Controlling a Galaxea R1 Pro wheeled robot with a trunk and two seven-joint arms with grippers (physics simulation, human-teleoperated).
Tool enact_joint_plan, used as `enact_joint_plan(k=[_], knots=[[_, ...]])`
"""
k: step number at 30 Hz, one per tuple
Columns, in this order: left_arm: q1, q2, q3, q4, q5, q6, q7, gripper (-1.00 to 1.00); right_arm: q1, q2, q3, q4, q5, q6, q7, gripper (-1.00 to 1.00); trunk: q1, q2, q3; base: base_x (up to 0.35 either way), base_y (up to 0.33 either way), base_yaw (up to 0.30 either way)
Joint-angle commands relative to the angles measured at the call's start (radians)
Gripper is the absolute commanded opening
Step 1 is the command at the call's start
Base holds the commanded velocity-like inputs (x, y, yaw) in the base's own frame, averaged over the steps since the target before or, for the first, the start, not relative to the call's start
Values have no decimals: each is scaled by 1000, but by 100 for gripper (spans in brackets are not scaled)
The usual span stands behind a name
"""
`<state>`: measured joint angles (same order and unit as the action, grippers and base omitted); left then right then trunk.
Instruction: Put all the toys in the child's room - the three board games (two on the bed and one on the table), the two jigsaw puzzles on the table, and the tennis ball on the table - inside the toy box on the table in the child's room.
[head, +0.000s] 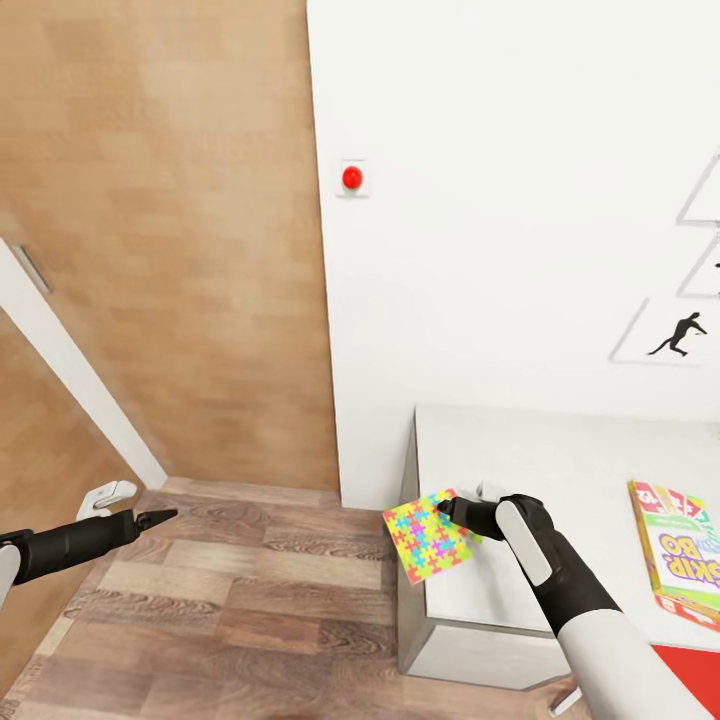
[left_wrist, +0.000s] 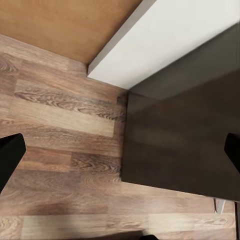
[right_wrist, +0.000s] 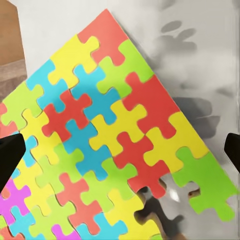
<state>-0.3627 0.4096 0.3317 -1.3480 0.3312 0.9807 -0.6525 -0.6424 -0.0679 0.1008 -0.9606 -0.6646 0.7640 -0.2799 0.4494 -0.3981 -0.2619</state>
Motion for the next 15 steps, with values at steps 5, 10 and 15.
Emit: enact_joint_plan(k=[5, 10, 15], knots=[[-1, 0, 1, 0, -3, 5, -6, 100, -1, -1, 4, -1, -10, 1, -10, 100, 1, -2, 6, 0, 0, -61], [-1, 0, 1, 0, -3, 4, -6, 100, -1, -1, 2, -6, -12, 1, -10, 100, 1, -2, 13, 0, 0, -65], [-1, 0, 1, 0, -3, 5, -6, 100, 0, -1, -24, -18, -13, 2, -10, 100, 1, -2, 21, 0, 0, -65]])
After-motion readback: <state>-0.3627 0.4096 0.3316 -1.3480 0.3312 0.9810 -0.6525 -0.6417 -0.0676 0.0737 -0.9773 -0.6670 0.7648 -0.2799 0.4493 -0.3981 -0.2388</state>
